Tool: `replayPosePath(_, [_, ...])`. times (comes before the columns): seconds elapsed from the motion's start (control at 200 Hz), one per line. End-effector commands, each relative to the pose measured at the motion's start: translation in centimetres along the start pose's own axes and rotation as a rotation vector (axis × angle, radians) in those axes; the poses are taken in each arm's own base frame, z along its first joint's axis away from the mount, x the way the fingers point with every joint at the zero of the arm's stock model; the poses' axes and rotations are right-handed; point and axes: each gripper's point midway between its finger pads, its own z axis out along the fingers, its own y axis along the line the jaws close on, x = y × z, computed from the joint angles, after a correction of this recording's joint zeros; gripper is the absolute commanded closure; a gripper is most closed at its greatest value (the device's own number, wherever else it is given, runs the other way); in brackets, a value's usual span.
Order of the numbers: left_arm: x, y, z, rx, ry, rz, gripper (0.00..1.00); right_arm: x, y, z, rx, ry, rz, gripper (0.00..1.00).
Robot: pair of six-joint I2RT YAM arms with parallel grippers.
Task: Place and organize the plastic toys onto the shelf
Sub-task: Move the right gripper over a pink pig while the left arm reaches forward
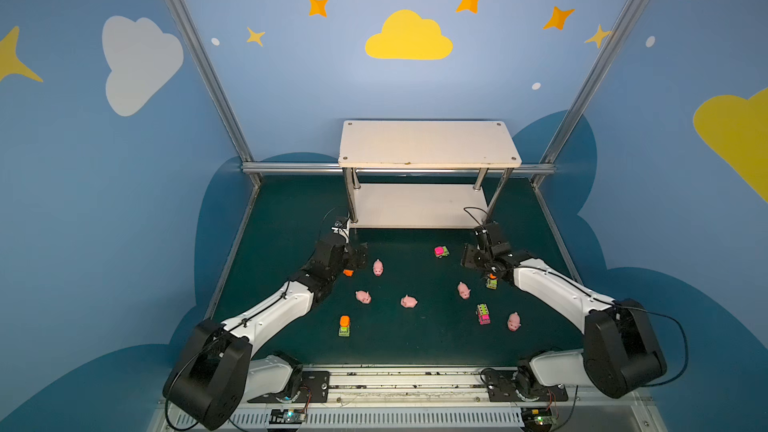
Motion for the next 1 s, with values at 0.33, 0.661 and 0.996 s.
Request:
replayPosePath(0.33, [-1.0,-0.4,0.5,0.004,-0.001,-0.006,0.0,-0.6,-2.2,2.8,0.13,0.051,0.07,0.39])
replayPosePath(0.661, [-0.8,-0.5,0.8,0.002,0.011,-0.002,0.0,0.3,-2.9,4.3,0.156,0.098,0.096,0.45])
replayPosePath(0.996, [-0.6,-0.4,0.9,-0.006,0.018,0.002,0.0,0.9,-3.6,5.3,0.178,0.134,0.113,0.49])
